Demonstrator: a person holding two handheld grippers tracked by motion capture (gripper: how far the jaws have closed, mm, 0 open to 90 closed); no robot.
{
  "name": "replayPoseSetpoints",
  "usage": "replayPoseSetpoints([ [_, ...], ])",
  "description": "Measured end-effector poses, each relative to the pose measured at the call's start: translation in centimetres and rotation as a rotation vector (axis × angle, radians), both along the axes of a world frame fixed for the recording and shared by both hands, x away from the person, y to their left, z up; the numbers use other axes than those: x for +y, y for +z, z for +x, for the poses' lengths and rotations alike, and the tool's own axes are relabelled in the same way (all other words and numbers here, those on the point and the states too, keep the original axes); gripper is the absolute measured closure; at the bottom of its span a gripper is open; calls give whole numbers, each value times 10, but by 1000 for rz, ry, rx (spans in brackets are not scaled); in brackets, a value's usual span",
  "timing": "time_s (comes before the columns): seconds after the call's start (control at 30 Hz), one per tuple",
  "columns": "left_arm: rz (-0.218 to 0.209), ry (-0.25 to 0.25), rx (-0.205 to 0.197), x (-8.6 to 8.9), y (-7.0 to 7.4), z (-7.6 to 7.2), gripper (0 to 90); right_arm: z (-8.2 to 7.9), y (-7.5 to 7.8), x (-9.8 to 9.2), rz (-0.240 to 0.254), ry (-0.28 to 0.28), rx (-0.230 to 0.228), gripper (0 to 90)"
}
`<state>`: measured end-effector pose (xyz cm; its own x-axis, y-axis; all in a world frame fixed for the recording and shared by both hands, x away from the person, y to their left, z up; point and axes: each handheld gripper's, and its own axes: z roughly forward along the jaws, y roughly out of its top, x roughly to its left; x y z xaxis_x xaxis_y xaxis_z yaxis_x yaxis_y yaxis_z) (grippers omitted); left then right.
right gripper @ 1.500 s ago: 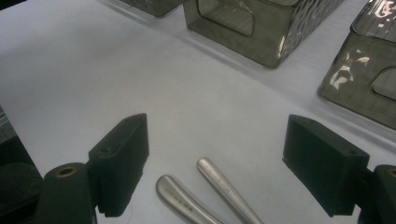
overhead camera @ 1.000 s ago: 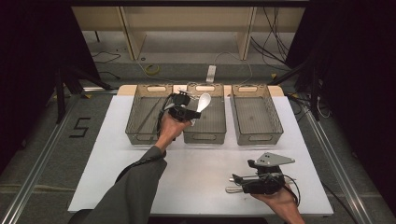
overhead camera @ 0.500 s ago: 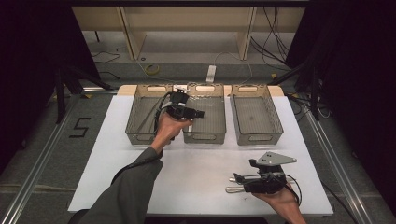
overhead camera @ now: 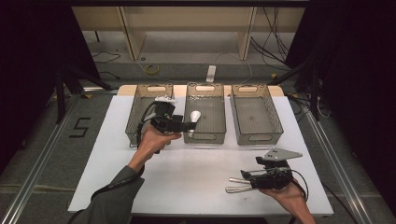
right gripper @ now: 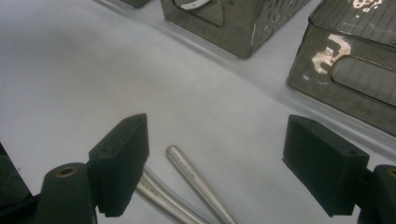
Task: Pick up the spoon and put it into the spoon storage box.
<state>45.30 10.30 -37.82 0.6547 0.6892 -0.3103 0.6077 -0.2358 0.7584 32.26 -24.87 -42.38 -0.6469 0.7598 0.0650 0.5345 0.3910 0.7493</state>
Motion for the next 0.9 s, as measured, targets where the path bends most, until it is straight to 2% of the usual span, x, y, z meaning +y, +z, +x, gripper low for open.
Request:
replayPoseSetpoints([
  [0.33,4,-12,-39,18,-10,-27,216,4,0,-7,-129,85,48,234],
  [0.53,6,-26,-70,24,-17,-41,190,5,-5,-8,-185,116,90,235],
  [0.6,1,-25,-92,26,-19,-46,189,5,-6,-8,-203,125,100,235],
  [0.67,23,-25,-114,27,-22,-49,189,5,-7,-7,-217,132,102,235],
  [0.8,13,-39,-100,29,-25,-54,178,5,-9,-6,-251,146,111,235],
  [0.9,5,-50,-111,32,-26,-57,172,6,-11,-6,-267,146,113,235],
])
